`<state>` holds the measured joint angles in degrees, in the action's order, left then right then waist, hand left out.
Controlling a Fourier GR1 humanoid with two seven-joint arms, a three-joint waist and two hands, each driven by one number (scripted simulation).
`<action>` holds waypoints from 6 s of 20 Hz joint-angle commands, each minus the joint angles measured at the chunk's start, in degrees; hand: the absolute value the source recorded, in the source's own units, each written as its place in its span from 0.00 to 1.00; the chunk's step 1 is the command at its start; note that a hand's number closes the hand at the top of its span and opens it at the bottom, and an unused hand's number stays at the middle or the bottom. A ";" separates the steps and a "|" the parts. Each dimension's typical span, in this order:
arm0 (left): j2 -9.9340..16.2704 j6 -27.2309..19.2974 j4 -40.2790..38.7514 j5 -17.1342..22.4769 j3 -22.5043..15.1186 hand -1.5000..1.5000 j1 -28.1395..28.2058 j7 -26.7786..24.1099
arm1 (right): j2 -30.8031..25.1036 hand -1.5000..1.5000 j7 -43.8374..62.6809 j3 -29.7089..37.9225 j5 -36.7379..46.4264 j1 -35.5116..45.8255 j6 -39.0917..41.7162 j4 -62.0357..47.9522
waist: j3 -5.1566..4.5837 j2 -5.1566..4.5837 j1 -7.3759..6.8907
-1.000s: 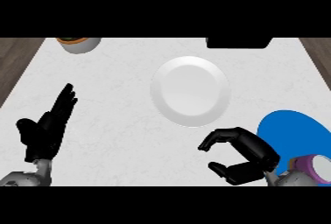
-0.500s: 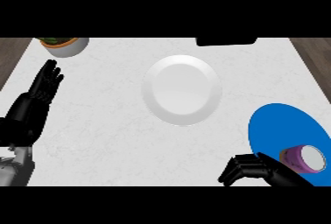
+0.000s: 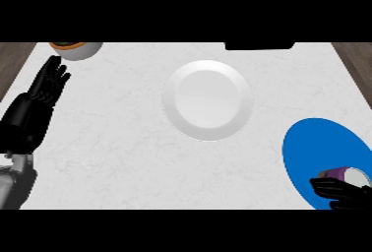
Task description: Pick the can from the plate and place it in the plate
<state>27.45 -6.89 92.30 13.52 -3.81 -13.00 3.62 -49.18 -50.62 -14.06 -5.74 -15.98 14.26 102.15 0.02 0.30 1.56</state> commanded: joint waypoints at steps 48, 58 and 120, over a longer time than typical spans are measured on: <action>-7.66 7.36 -2.90 -7.80 5.83 0.50 -2.35 -0.04 | 2.22 0.00 29.30 1.74 63.12 9.96 2.83 -15.77 | -0.01 -0.34 -1.42; -6.42 10.33 -3.68 -6.54 8.72 0.50 -4.52 1.95 | 9.79 1.00 21.34 3.97 64.31 15.22 -8.26 -21.63 | 0.03 -0.43 -1.56; -11.18 10.23 -0.21 -9.34 6.43 0.50 -5.70 4.25 | 49.17 1.00 109.29 7.96 64.13 71.50 -45.27 -60.43 | 0.02 -1.30 -4.98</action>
<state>16.77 3.34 92.12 4.06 2.78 -17.74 7.39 -0.20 56.56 -8.28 61.99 50.20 -23.34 50.30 0.03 -0.83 -2.82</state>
